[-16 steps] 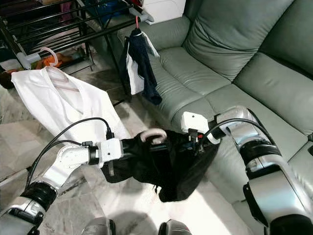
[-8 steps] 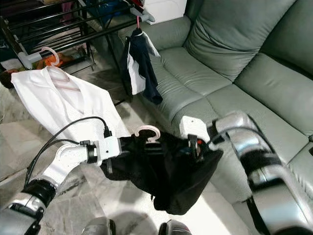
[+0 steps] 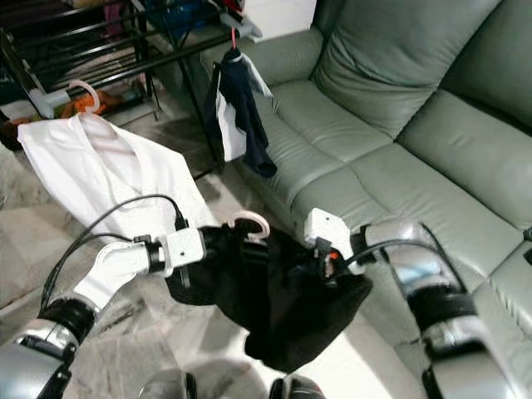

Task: Hang hanger

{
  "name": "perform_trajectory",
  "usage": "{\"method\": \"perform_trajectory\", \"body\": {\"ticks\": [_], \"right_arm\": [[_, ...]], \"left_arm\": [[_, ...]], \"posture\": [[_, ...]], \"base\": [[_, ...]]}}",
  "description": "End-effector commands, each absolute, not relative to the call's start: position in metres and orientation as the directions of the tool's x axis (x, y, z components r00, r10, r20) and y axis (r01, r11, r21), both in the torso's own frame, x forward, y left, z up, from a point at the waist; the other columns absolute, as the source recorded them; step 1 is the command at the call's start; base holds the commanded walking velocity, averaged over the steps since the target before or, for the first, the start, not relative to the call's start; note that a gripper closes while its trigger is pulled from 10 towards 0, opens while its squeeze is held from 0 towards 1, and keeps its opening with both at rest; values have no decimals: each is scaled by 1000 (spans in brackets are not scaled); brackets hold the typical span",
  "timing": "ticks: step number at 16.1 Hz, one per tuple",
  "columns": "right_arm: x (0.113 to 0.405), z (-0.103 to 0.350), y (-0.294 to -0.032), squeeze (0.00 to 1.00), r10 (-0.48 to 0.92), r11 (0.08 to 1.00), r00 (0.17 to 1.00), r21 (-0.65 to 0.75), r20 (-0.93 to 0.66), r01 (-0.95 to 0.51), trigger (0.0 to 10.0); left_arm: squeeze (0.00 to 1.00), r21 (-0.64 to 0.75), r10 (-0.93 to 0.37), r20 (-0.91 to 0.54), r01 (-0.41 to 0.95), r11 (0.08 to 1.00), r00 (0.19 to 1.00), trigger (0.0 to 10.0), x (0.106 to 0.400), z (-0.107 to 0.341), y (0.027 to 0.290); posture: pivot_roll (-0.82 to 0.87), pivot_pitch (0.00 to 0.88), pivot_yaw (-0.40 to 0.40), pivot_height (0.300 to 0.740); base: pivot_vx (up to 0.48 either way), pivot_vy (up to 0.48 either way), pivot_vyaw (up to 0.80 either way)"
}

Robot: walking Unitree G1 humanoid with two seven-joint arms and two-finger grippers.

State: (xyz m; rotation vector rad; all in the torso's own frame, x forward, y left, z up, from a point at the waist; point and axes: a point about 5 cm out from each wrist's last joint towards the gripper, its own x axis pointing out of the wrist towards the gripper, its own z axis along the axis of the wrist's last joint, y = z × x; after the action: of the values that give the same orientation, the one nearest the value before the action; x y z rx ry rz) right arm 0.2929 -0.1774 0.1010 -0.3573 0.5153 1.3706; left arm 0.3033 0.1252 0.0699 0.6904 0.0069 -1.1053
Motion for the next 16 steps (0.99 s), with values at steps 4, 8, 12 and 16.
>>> {"method": "perform_trajectory", "body": {"ticks": [4,8,12,16], "right_arm": [[288,83,-139,0,857,265,255,-43,-448,-963,0],[283,66,-134,0,770,392,391,-110,-505,-913,0],[283,56,-127,0,712,452,464,-163,-527,-877,0],[288,50,-131,0,634,521,534,-201,-560,-830,0]], "left_arm": [[1000,555,-817,-307,789,263,488,10000,309,78,126],[1000,629,-805,-346,756,182,481,10000,302,75,139],[1000,746,-786,-285,641,178,549,10000,308,85,144],[1000,752,-795,-313,647,127,520,10000,302,79,145]], "posture": [[-67,51,-9,740],[-60,56,-14,740],[-51,54,-12,740],[-44,50,-11,740]], "base": [[0,0,0],[0,0,0],[0,0,0],[0,0,0]]}}
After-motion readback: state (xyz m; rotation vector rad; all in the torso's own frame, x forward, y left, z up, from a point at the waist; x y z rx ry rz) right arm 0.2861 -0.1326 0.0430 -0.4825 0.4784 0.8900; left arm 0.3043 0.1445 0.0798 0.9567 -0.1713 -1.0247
